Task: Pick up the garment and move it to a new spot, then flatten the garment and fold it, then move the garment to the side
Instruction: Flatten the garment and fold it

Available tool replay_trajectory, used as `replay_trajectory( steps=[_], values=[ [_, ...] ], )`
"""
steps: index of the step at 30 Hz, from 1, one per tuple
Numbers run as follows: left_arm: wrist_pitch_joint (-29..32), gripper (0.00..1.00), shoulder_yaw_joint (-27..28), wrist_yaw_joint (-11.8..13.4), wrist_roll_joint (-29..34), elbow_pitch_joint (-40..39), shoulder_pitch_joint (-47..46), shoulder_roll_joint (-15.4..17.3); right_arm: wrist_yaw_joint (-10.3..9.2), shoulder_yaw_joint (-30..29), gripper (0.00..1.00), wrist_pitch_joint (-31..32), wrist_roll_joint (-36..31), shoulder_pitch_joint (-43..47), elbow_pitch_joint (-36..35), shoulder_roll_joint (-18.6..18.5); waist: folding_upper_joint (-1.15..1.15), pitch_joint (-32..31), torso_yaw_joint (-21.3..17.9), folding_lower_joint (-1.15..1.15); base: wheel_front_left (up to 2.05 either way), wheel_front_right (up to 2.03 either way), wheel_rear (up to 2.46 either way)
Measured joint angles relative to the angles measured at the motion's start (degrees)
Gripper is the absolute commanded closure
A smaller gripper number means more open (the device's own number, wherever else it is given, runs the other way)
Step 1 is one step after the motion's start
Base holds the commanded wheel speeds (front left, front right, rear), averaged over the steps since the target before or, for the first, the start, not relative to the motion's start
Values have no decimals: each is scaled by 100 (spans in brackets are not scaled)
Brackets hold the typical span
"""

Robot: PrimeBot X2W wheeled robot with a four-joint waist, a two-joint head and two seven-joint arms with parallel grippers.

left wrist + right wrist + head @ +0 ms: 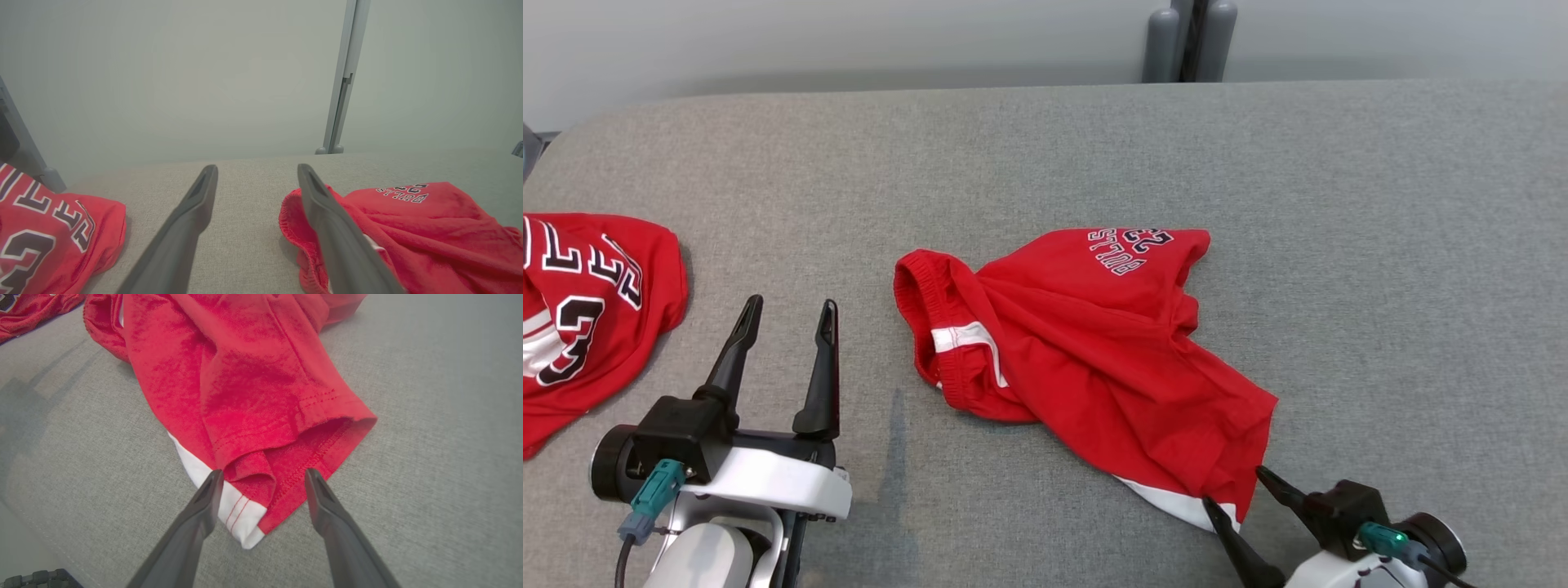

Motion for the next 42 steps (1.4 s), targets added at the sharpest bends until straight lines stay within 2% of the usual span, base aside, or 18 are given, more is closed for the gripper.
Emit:
replay_trajectory(
  steps=[5,6,7,8,12,17,22,26,32,40,41,42],
  values=[
    [-23,0,-41,-16,-9,65,-83,-48,0,334,0,9,134,-314,334,-86,0,92,59,0,0,0,0],
    [-26,0,-47,-16,-9,76,-95,-56,0,374,25,9,165,-354,393,-103,0,107,68,0,0,0,0],
    [-31,0,-53,-18,-11,88,-102,-65,0,406,70,8,218,-391,434,-121,0,122,75,0,0,0,0],
    [-44,0,-57,-18,-15,97,-109,-71,0,449,100,8,271,-438,465,-142,0,136,80,0,0,0,0],
    [-56,0,-58,-18,-15,123,-148,-79,0,520,100,-73,416,-592,398,-187,0,160,78,0,0,0,0],
    [-99,0,-47,-16,-18,146,-159,-79,0,393,100,-264,622,-773,-205,-279,0,165,18,0,0,0,0],
    [-105,0,-56,-16,-18,162,-169,-70,0,-96,100,-297,710,-1059,-848,-328,0,164,-74,0,0,0,0],
    [-100,0,-85,-18,-18,160,-226,-67,0,-662,100,-254,739,-1333,-945,-296,0,201,-99,0,0,0,0],
    [-73,0,-212,-76,-14,166,-417,-111,-1,-1059,100,-264,953,-2065,13,-288,0,377,-32,0,0,0,0],
    [-107,0,-412,-216,43,286,-705,-271,-1,-929,100,-592,1213,-2948,1680,-364,0,680,229,0,0,0,0],
    [-109,0,-428,-225,44,302,-722,-287,-1,-901,98,-638,1255,-3026,1847,-361,0,712,256,0,0,0,0],
    [-127,0,-446,-227,45,319,-732,-296,-1,-871,67,-700,1279,-3084,1986,-364,0,737,277,0,0,0,0]
  ],
)
